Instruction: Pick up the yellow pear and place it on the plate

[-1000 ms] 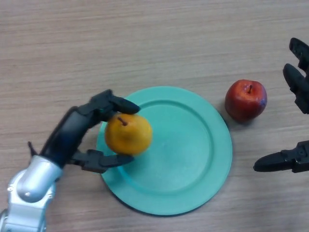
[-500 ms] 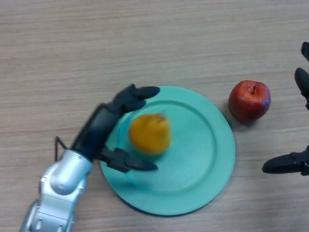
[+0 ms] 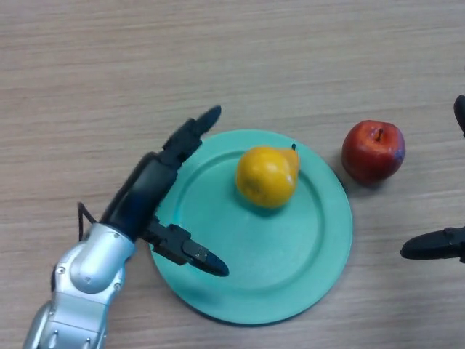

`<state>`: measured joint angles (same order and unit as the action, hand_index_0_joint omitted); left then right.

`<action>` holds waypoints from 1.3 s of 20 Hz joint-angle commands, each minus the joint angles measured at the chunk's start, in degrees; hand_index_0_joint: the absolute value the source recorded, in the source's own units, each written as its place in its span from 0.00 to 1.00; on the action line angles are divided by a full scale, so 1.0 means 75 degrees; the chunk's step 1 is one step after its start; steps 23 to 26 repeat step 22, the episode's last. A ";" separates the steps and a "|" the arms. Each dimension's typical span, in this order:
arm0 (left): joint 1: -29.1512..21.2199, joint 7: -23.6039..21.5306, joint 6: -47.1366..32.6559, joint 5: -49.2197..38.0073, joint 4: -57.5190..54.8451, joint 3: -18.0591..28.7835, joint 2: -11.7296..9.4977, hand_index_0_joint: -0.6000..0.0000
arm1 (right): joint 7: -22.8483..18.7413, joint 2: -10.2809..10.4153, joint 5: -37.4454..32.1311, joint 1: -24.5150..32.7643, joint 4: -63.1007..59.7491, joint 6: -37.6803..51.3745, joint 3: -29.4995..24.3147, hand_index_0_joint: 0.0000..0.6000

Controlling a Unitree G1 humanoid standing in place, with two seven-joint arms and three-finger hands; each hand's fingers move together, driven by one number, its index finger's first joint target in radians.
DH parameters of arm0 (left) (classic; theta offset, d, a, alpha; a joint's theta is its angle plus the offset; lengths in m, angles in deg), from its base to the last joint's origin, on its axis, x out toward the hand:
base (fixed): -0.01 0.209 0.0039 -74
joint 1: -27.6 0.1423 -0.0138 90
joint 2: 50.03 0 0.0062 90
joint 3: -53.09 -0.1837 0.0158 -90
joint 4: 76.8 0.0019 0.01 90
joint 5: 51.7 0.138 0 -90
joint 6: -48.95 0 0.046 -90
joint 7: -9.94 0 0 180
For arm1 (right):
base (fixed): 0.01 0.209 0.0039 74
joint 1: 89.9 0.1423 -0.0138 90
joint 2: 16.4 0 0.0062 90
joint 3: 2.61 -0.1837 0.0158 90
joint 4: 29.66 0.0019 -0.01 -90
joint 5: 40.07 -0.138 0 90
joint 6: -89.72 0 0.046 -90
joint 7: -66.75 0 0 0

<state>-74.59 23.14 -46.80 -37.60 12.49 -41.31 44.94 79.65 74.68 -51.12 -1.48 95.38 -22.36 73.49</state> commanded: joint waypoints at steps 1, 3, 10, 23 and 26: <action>-0.0163 -0.0633 -0.0590 -0.0571 -0.1059 0.0833 -0.0413 1.00 | -0.0170 -0.0265 -0.0252 0.0290 0.0402 0.0937 -0.0374 0.00; -0.0036 -0.0831 -0.0366 -0.1064 -0.1537 0.1221 -0.0615 1.00 | -0.0154 -0.0255 -0.0200 0.0285 0.0333 0.1087 -0.0320 0.00; 0.0357 -0.0946 0.2124 -0.5579 -0.2923 0.2870 -0.1212 1.00 | -0.0159 -0.0294 -0.0210 0.0411 0.0243 0.1092 -0.0225 0.00; 0.0422 -0.0934 0.1781 -0.4804 -0.2614 0.2647 -0.1258 1.00 | -0.0060 -0.0471 -0.0175 0.0676 -0.0253 0.1429 -0.0269 0.00; 0.0422 -0.0934 0.1781 -0.4804 -0.2614 0.2647 -0.1258 1.00 | -0.0060 -0.0471 -0.0175 0.0676 -0.0253 0.1429 -0.0269 0.00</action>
